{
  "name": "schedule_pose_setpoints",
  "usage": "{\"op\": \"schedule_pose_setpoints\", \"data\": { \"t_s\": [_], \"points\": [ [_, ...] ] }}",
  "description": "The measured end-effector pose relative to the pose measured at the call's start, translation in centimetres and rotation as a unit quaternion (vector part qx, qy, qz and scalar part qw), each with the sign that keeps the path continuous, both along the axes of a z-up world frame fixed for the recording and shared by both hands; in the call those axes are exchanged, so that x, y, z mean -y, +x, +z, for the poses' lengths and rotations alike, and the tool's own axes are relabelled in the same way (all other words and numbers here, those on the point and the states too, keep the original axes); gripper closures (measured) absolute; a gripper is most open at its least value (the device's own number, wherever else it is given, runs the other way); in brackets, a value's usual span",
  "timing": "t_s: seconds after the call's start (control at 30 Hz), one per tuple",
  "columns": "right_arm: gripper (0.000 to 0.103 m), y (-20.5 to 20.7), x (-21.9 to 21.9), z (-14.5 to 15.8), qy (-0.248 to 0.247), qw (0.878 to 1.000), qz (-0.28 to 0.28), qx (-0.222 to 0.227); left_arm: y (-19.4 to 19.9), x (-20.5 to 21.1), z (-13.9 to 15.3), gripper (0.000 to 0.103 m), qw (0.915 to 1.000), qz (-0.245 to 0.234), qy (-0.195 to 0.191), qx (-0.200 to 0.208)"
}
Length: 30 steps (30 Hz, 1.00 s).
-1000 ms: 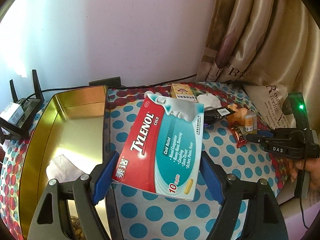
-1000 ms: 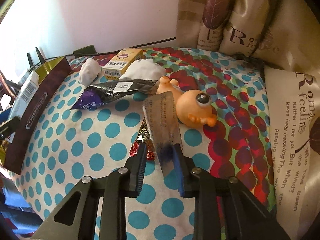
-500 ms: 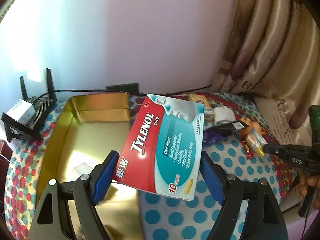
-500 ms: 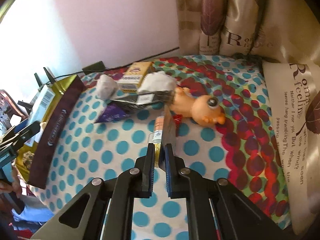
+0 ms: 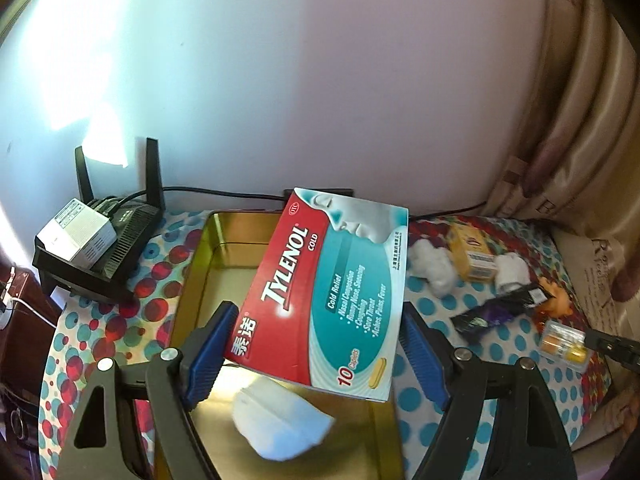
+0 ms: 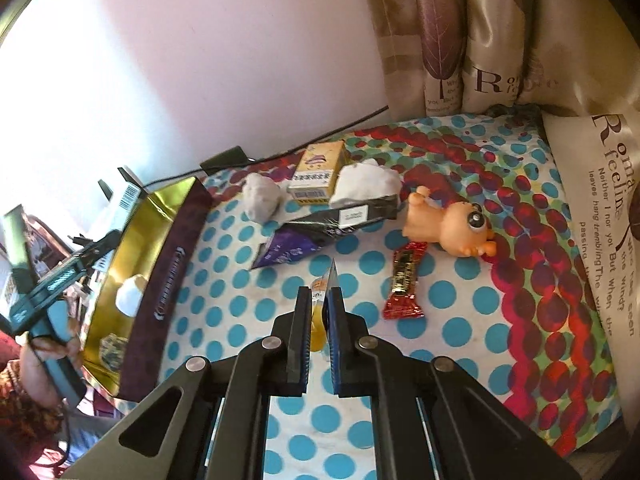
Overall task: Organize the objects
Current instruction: 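Lower the Tylenol box into the gold tray and open the left gripper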
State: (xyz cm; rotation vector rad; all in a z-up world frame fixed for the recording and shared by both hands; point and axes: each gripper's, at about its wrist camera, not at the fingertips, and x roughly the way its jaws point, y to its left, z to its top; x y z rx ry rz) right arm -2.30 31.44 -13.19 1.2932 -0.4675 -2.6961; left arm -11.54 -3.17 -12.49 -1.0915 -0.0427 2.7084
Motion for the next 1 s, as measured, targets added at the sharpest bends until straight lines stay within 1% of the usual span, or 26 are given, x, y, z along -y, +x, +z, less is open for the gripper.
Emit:
{"op": "schedule_pose_setpoints", "data": {
  "t_s": [0.07,0.2,0.33,0.53,0.57,0.63,0.73,0.87,1.0],
  "points": [
    [0.096,0.1,0.2,0.3,-0.015,1.0,-0.003,-0.001,-1.3,0.8,-0.6,0.021,0.9998,0.008,0.0,0.018],
    [0.096,0.3,1.2,1.0,-0.022,1.0,0.0,-0.005,-3.0,1.9,-1.9,0.021,0.9987,0.016,0.003,0.049],
    [0.096,0.3,2.2,1.2,-0.033,0.999,0.007,-0.004,-4.3,2.3,-3.4,0.021,0.9969,0.019,-0.008,0.077],
    [0.096,0.2,3.9,1.5,-0.048,0.999,0.018,-0.002,-5.8,3.4,-4.8,0.021,0.9924,0.037,0.007,0.117],
    [0.096,0.2,4.2,1.6,-0.048,0.999,0.022,-0.004,-5.6,3.5,-4.8,0.021,0.9923,0.037,0.016,0.118],
    [0.096,0.1,5.0,1.9,-0.049,0.998,0.031,-0.007,-4.9,3.7,-4.6,0.021,0.9929,0.04,0.019,0.111],
    [0.096,0.0,5.8,2.3,-0.052,0.998,0.04,-0.01,-3.8,3.8,-3.8,0.021,0.9949,0.045,0.012,0.089],
    [0.096,-0.4,7.0,2.7,-0.057,0.997,0.052,-0.01,-1.3,4.3,-2.2,0.021,0.9969,0.054,0.012,0.056],
    [0.096,-0.9,8.4,3.3,-0.071,0.995,0.072,-0.014,1.5,4.8,-1.0,0.021,0.9971,0.065,0.016,0.036]
  ]
}}
